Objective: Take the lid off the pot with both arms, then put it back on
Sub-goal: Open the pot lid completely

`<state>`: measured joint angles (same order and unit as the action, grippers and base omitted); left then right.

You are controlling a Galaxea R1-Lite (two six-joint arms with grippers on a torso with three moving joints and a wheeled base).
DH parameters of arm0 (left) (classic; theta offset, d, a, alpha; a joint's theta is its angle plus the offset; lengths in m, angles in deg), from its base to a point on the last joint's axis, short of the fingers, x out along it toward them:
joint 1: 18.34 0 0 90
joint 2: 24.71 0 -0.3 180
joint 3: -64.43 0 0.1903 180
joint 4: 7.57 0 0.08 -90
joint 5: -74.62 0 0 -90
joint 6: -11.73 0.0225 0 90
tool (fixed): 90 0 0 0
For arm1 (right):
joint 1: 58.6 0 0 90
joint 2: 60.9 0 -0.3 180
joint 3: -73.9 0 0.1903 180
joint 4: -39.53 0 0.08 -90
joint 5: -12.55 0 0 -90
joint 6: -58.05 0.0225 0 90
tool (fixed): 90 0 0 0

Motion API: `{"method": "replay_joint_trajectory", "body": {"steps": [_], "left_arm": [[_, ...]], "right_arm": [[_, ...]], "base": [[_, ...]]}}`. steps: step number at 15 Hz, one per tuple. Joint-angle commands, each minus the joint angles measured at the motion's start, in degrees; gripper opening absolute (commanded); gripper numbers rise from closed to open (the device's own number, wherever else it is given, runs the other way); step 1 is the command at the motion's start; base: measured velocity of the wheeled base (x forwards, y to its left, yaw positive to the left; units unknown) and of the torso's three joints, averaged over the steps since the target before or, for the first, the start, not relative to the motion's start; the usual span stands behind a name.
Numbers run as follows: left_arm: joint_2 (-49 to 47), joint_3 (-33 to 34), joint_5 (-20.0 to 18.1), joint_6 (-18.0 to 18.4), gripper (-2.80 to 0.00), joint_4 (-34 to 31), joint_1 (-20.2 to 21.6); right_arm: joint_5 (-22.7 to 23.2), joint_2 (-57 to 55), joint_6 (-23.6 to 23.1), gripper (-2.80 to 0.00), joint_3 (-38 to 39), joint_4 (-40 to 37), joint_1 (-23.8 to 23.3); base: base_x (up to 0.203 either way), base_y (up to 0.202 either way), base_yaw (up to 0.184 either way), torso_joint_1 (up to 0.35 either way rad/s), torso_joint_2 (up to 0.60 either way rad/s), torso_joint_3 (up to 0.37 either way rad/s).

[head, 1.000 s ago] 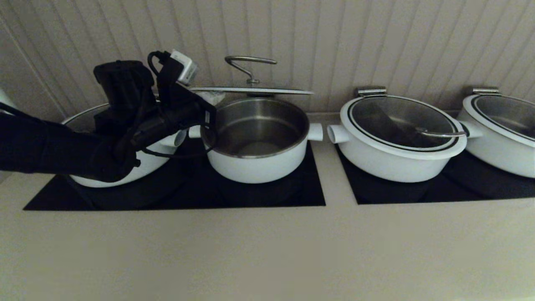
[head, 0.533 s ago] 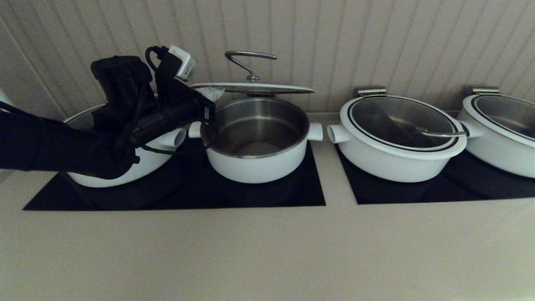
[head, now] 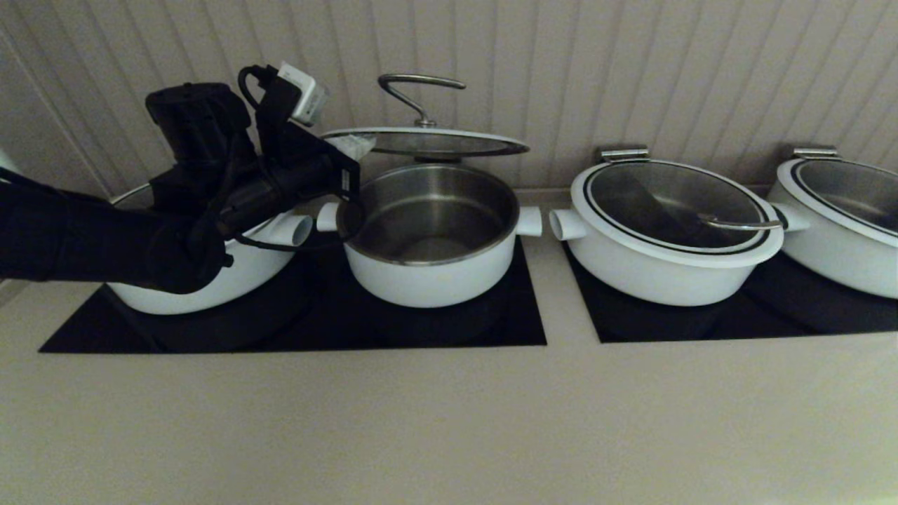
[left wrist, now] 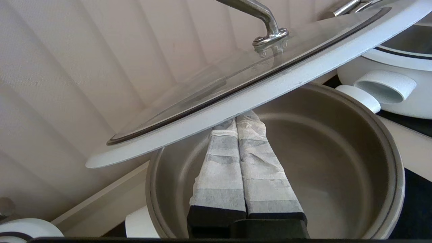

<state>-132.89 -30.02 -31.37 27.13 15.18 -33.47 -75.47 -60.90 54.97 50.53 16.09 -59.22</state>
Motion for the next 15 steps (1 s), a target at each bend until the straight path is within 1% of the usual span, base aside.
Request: {"method": "replay_joint_trajectory", "body": {"steps": [1, 4, 7, 10, 15], "left_arm": [[0.1, -0.1, 0.3, 0.1, -2.8, 0.4, 0.0], [0.3, -0.2, 0.3, 0.0, -2.8, 0.4, 0.0], [0.1, -2.0, 0.3, -1.7, -2.8, 1.2, 0.0], [-0.1, -2.6, 1.2, -1.8, -2.8, 1.5, 0.1], [-0.1, -2.7, 1.2, -2.0, -2.8, 1.6, 0.2]], "right_arm": [[0.0, -0.1, 0.0, -2.8, 0.0, 0.0, 0.0], [0.0, -0.1, 0.0, -2.8, 0.0, 0.0, 0.0], [0.0, -0.1, -0.1, -2.8, 0.0, 0.0, -0.1], [0.0, -0.1, 0.0, -2.8, 0.0, 0.0, 0.0], [0.0, -0.1, 0.0, -2.8, 0.0, 0.0, 0.0]], "base": [[0.0, 0.0, 0.0, 0.0, 0.0, 0.0], [0.0, 0.0, 0.0, 0.0, 0.0, 0.0], [0.0, 0.0, 0.0, 0.0, 0.0, 0.0], [0.0, 0.0, 0.0, 0.0, 0.0, 0.0], [0.0, 0.0, 0.0, 0.0, 0.0, 0.0]]}}
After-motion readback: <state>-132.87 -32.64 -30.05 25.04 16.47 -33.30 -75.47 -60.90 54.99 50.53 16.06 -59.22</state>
